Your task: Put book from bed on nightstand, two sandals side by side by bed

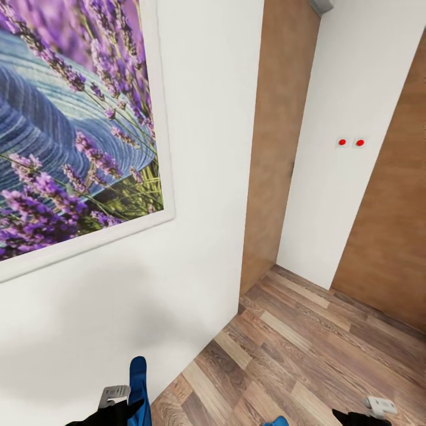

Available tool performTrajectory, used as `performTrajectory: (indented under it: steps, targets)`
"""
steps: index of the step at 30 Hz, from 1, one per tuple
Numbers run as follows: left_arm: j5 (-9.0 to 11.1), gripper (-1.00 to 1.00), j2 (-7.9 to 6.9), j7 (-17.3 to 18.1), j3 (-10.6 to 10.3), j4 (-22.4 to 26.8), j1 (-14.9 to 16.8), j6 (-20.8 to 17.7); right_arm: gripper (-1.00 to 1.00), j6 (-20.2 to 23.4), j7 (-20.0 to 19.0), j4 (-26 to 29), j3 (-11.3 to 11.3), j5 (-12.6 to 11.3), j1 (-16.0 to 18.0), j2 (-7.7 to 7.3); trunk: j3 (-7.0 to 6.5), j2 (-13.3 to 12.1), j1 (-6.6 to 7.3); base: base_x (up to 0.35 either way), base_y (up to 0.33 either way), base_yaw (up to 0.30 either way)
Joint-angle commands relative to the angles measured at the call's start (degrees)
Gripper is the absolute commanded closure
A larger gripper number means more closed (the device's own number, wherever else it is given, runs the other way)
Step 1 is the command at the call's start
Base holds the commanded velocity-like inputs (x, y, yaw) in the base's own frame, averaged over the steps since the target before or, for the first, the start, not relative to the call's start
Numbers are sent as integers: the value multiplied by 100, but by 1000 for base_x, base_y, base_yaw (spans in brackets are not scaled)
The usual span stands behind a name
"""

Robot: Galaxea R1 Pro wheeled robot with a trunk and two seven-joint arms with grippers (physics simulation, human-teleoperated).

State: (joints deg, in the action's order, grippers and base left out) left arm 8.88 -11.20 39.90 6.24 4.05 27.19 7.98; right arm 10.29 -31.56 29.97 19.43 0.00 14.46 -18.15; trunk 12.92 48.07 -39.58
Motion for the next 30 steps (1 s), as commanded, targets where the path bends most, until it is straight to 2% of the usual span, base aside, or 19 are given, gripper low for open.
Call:
performTrajectory:
  steps: [1, 24, 26, 29, 30]
  targets:
    - [-18, 100, 0, 26, 44, -9, 5, 11, -100, 52, -37, 8, 35, 0, 4, 4, 8, 6, -1, 0, 0, -28]
    - [-18, 100, 1, 27, 44, -8, 5, 11, -100, 79, 11, 1, 34, -34, 4, 9, 8, 6, -1, 0, 0, -2]
    - [-21, 100, 2, 27, 44, -6, 5, 11, -100, 108, 129, -39, 34, -45, 4, 21, 8, 6, -1, 0, 0, 0]
    - [-19, 100, 56, 26, 44, -5, 5, 11, -100, 243, 1026, -87, 35, -60, 22, 163, 8, 6, -1, 0, 0, 0]
    - [-18, 100, 67, 26, 44, -6, 5, 11, -100, 298, 1204, -87, 35, -60, 27, 210, 8, 6, -1, 0, 0, 0]
